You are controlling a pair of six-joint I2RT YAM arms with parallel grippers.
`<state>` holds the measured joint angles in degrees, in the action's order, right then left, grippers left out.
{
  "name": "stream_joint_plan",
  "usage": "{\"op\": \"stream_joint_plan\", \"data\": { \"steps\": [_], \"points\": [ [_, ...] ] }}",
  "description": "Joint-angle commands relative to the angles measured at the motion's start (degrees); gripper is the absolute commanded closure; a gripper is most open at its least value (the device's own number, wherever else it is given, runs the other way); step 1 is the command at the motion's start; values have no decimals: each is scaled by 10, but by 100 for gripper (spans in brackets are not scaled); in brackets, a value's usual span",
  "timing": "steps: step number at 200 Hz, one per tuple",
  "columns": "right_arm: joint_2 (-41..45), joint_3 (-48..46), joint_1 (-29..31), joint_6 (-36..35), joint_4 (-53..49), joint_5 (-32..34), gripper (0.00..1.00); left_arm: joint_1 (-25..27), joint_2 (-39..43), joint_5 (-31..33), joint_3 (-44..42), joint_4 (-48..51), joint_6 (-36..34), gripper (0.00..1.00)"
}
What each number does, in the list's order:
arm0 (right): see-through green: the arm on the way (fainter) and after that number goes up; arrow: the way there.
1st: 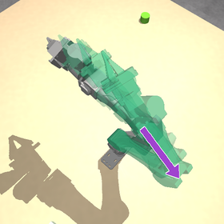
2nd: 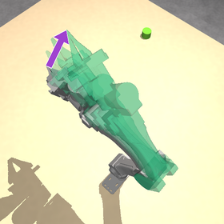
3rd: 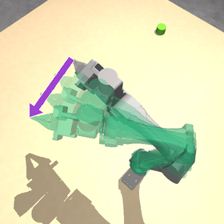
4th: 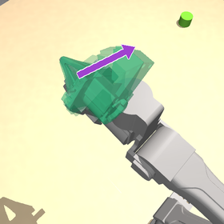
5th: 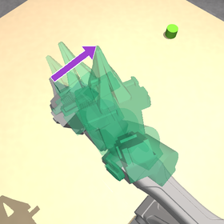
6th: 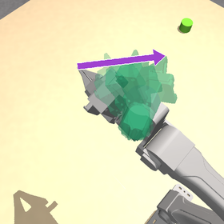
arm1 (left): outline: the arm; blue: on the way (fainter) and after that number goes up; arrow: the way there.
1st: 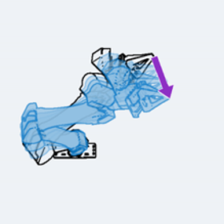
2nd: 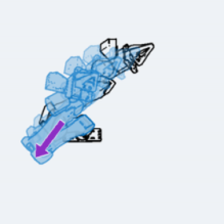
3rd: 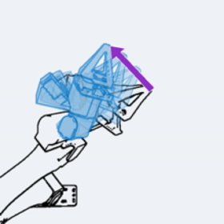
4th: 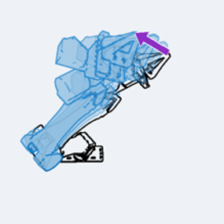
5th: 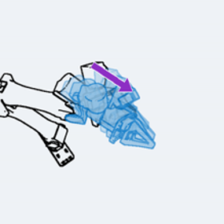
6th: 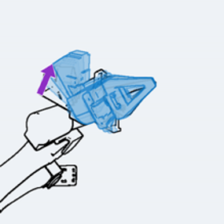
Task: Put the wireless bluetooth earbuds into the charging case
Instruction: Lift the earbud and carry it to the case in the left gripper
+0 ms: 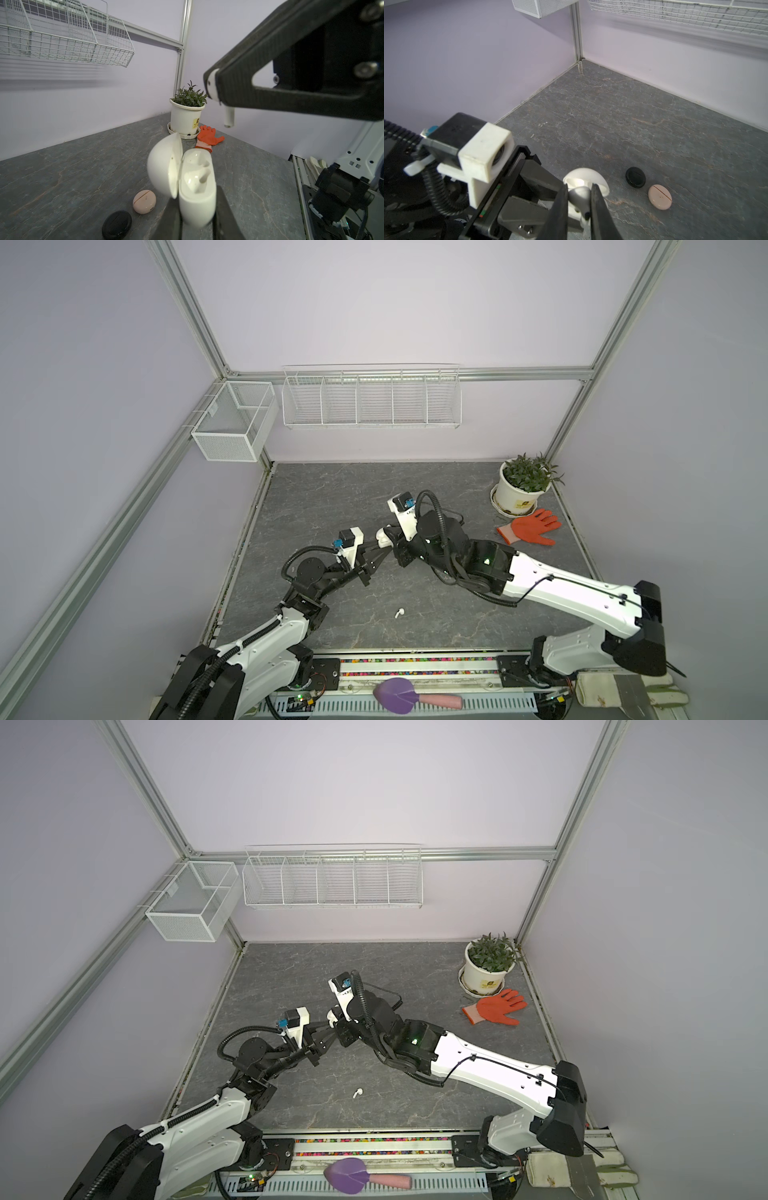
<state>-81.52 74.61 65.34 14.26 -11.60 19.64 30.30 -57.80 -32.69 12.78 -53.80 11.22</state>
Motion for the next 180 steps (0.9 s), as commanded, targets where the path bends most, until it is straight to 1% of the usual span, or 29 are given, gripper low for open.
{"op": "stream_joint_plan", "data": {
  "steps": [1,43,82,180],
  "points": [
    [-12,2,-2,-23,49,-20,87,2,7,-14,16,-22,-12,100],
    [-13,-6,-5,-21,42,-21,88,2,24,-8,16,3,-24,100],
    [-11,-12,-7,-8,29,-32,89,2,16,-12,14,-2,-24,100],
    [-3,-27,-7,9,16,-36,90,2,11,-11,15,-2,-29,100]
  ]
}}
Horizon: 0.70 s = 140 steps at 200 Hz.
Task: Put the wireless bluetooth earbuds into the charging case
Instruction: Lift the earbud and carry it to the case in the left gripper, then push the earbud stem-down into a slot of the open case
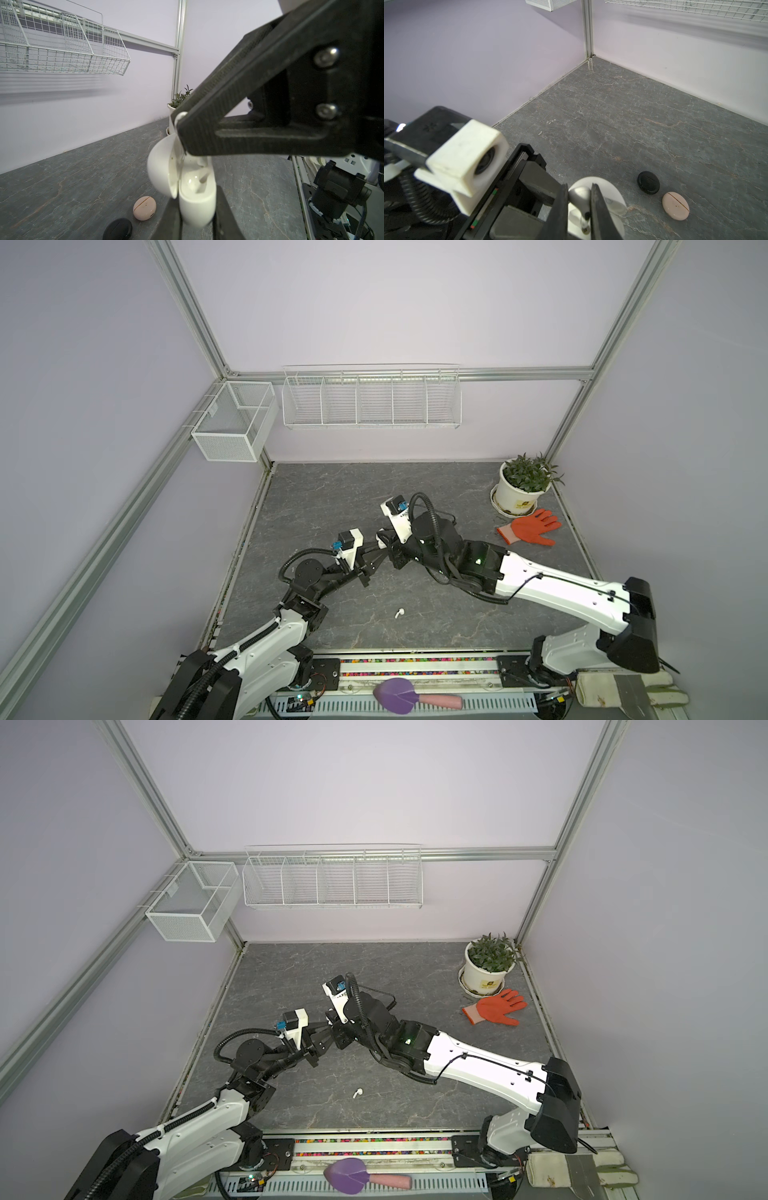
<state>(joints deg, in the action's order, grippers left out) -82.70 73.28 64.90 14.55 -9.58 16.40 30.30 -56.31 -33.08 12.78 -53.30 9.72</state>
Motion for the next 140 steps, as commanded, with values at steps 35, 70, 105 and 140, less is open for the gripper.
{"op": "stream_joint_plan", "data": {
  "steps": [35,70,105,140],
  "points": [
    [6,-20,-2,4,-1,5,90,2,-6,-7,16,-9,-12,100],
    [3,-23,-3,9,-1,4,90,2,-5,-5,15,-8,-13,100],
    [2,-26,-3,8,2,10,90,2,-5,-4,16,-8,-12,100],
    [-4,-25,-2,6,2,7,90,2,-4,-4,16,-8,-11,100]
  ]
}}
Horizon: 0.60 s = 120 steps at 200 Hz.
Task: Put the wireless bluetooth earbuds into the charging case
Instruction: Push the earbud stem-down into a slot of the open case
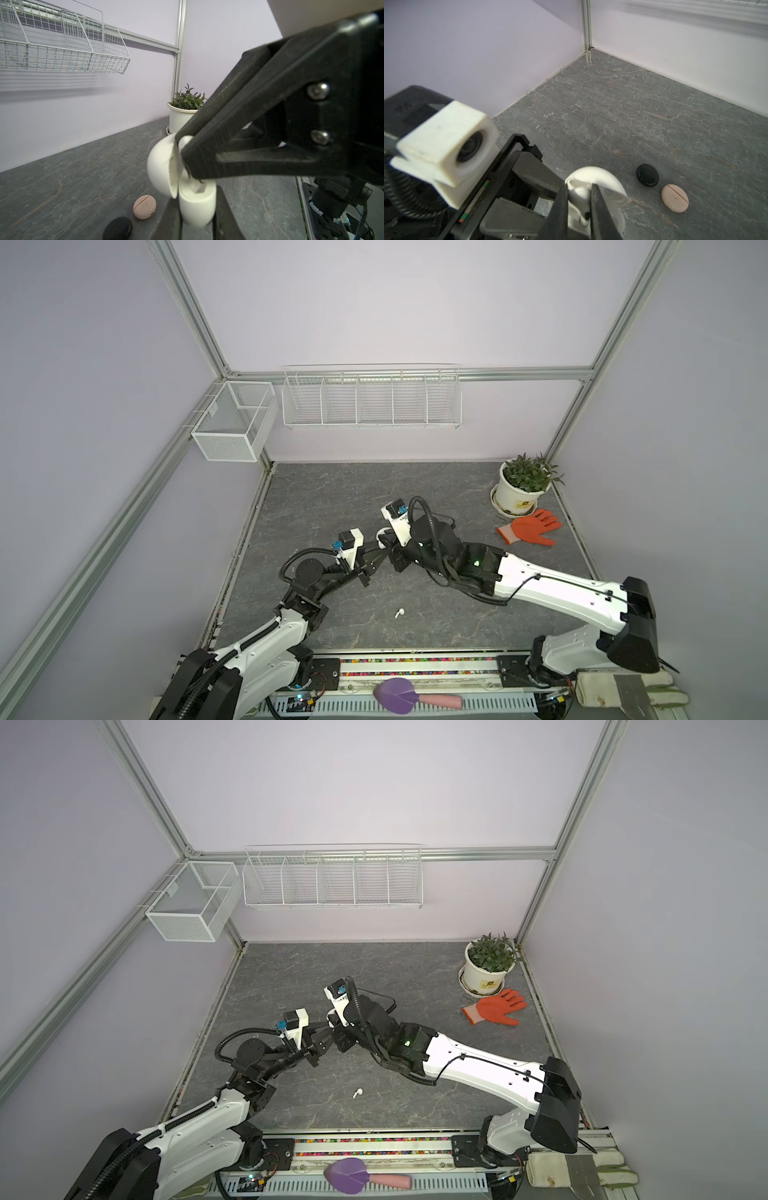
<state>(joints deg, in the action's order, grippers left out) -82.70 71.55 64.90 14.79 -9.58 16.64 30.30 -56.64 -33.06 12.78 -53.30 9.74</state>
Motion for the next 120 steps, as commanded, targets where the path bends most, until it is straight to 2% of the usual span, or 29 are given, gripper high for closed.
{"op": "stream_joint_plan", "data": {
  "steps": [1,79,120],
  "points": [
    [-4,-8,-3,4,2,5,90,2,0,-4,16,-8,-11,100],
    [-11,12,-3,2,-14,-2,66,2,5,1,13,-3,-12,100],
    [-4,52,-3,-14,-54,-12,64,3,12,11,12,6,-10,100]
  ]
}}
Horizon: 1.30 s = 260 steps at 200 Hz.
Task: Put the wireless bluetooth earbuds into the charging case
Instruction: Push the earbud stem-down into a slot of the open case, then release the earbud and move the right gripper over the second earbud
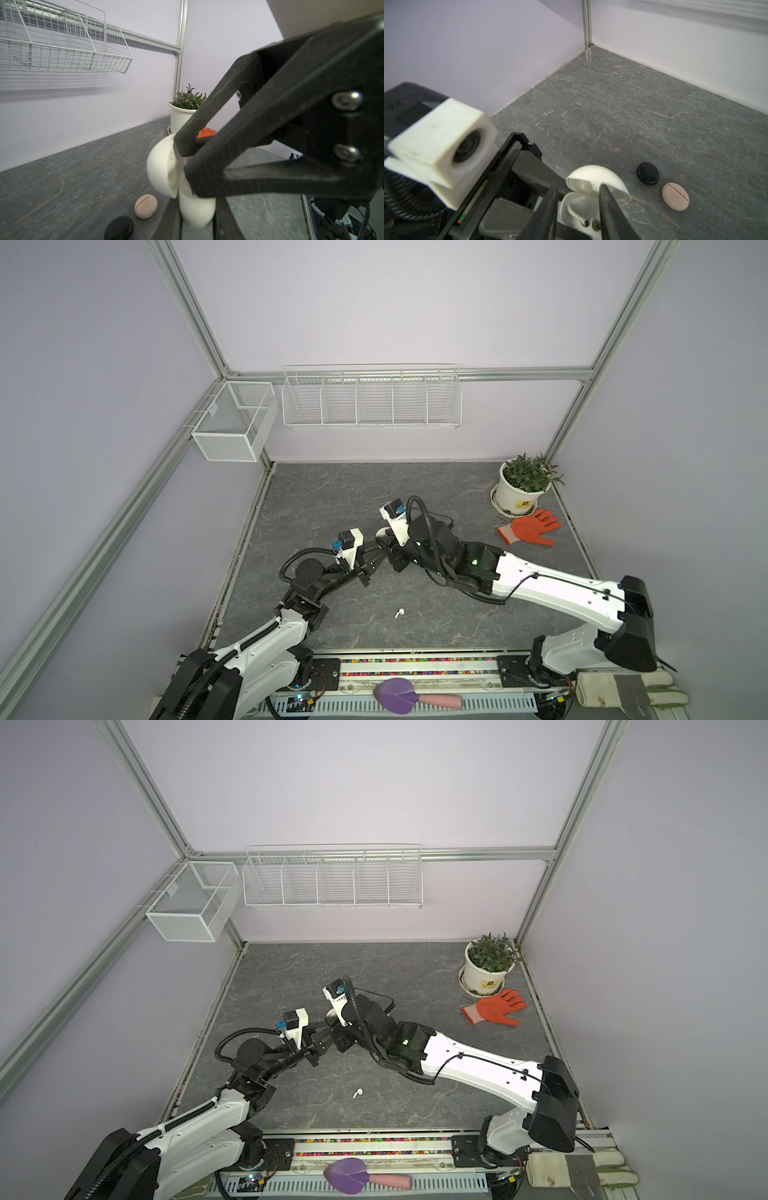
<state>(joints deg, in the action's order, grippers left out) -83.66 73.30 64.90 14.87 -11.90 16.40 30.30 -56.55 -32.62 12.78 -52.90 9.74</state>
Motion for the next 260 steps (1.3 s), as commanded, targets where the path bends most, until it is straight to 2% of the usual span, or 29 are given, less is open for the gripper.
{"op": "stream_joint_plan", "data": {
  "steps": [1,28,58,72,96,126,154,174,201,260],
  "points": [
    [6,35,-3,-15,-33,-9,64,2,11,6,12,2,-10,100],
    [49,30,-3,-29,-72,-14,63,2,27,7,8,23,-12,100],
    [104,-18,-6,-72,-104,-79,63,2,49,7,1,41,-5,100],
    [122,-50,-10,-79,-125,-81,60,3,56,12,-2,41,9,100],
    [123,-116,-14,-7,-144,-62,61,6,51,32,-8,16,55,100],
    [83,-189,-13,90,-130,-127,61,6,67,70,-23,39,65,100],
    [40,-245,-5,110,-83,-169,57,5,87,130,-43,42,60,100],
    [7,-250,3,110,-72,-183,52,6,91,151,-35,77,45,100],
    [-43,-239,20,94,-61,-162,43,5,80,160,-30,78,41,100],
    [-93,-192,48,51,-63,-53,40,-20,100,183,-44,73,47,100]
  ]
}}
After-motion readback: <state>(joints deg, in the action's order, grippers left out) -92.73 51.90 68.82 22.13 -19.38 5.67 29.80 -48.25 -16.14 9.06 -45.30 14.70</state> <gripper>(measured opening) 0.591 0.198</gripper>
